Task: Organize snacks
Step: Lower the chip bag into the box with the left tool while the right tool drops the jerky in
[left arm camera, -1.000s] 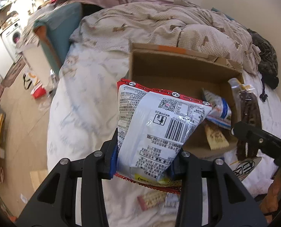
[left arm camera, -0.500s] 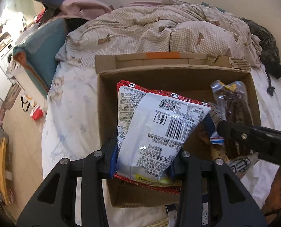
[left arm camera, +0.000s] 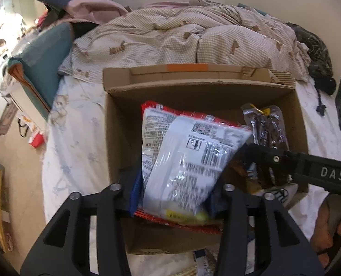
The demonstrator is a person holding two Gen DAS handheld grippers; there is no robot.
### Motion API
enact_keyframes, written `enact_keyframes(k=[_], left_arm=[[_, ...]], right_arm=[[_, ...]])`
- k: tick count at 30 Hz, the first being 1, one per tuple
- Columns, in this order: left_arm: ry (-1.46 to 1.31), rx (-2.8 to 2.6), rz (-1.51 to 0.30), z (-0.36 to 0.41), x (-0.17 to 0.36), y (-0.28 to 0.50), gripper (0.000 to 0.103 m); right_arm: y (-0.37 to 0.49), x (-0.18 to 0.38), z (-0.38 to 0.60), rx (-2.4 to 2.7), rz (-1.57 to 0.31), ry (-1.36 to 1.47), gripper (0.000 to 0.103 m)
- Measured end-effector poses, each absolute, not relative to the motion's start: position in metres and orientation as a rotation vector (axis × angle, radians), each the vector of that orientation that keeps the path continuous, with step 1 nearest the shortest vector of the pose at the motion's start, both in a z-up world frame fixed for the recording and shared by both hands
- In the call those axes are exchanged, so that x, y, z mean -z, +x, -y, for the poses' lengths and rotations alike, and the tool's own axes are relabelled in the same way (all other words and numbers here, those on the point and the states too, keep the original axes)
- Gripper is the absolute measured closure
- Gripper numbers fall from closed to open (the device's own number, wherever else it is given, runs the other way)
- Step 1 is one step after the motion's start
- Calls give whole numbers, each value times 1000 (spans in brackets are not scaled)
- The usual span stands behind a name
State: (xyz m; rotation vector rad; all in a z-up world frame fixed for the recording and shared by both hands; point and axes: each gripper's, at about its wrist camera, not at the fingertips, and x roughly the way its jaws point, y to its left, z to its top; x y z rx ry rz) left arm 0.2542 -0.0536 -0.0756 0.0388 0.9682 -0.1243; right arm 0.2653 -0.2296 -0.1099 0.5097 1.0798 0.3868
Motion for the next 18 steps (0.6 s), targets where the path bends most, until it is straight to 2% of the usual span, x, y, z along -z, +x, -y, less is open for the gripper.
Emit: enact_keyframes(k=[2,5,7,9,18], left_arm=[[28,129,-981,55,75,254,27],[2,162,-939,55,67,248,15],[10,165,-918,57,63,246,12],[20,167,-904,58,60,244,12],[-1,150,-913,52,59,245,12]], right_arm=[[266,109,232,-381,-1072,521,50],[265,107,237,-380,-1058,559,45],[263,104,241,-368,-1043,563,33],[261,101,244,-351,-1024,555,26],[258,90,241,-362,-1007,521,26]])
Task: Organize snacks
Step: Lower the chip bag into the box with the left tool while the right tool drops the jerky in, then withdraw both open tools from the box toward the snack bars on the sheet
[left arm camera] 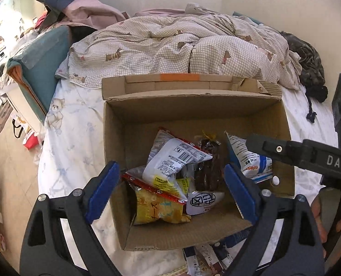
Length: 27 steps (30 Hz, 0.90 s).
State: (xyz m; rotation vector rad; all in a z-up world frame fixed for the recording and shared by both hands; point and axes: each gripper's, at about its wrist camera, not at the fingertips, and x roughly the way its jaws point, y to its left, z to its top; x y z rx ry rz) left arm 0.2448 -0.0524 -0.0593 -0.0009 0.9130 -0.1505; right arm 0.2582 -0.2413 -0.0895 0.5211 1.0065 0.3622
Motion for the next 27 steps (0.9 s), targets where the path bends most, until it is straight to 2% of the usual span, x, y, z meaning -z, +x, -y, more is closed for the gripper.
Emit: enact_keyframes(k=[27], left_arm=[[-121,110,-866,10,25,173,12]], right_arm=[[169,56,253,-320,-953,441,25]])
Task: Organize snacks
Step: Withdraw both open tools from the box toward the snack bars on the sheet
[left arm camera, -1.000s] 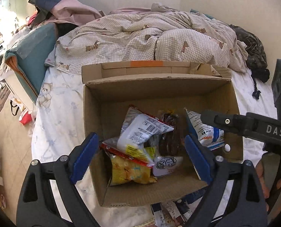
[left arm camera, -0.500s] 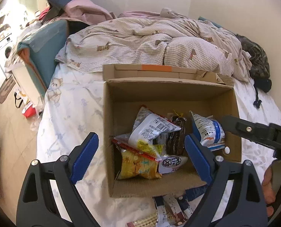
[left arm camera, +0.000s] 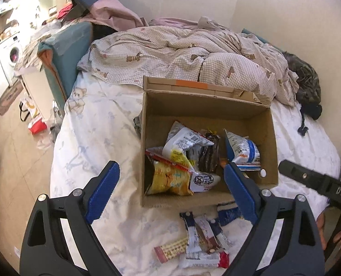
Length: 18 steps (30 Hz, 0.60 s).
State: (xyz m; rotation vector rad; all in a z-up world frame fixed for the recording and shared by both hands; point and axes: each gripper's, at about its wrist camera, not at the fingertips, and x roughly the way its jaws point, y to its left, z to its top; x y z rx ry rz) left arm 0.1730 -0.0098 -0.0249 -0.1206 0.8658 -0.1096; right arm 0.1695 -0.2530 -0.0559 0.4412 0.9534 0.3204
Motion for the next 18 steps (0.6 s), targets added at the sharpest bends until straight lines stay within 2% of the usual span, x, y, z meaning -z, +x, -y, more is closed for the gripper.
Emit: enact_keyframes(k=[18], left_arm=[[-87,60,-950,-1,41,133,12]], right_arm=[[117,62,249,-317,-989,438,25]])
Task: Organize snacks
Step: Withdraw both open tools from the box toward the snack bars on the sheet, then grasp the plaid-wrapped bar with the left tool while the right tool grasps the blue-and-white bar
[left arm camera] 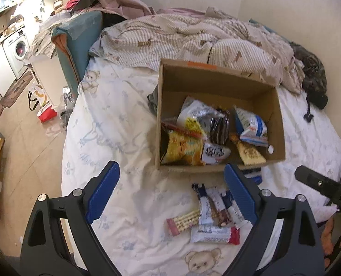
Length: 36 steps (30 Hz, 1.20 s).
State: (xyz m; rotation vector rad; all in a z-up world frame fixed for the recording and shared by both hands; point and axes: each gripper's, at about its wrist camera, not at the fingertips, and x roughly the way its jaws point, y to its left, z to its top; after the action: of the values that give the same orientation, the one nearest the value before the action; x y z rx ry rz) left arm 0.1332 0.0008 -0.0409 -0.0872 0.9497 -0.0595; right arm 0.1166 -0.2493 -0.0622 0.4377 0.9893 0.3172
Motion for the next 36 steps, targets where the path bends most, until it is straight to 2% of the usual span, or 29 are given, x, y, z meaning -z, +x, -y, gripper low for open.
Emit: enact_keyframes(k=[24,30,36], left_arm=[[-169,-4,-1298,-8,127,142,12],[-79,55,-1400,12,154,150,13],[92,170,-1468,48,183,149,23]], right_arm=[[118,136,253,-265,-1290,598,25],[126,143,247,-262,-1318,594,25],[132,147,245,-270,-1336,588,25]])
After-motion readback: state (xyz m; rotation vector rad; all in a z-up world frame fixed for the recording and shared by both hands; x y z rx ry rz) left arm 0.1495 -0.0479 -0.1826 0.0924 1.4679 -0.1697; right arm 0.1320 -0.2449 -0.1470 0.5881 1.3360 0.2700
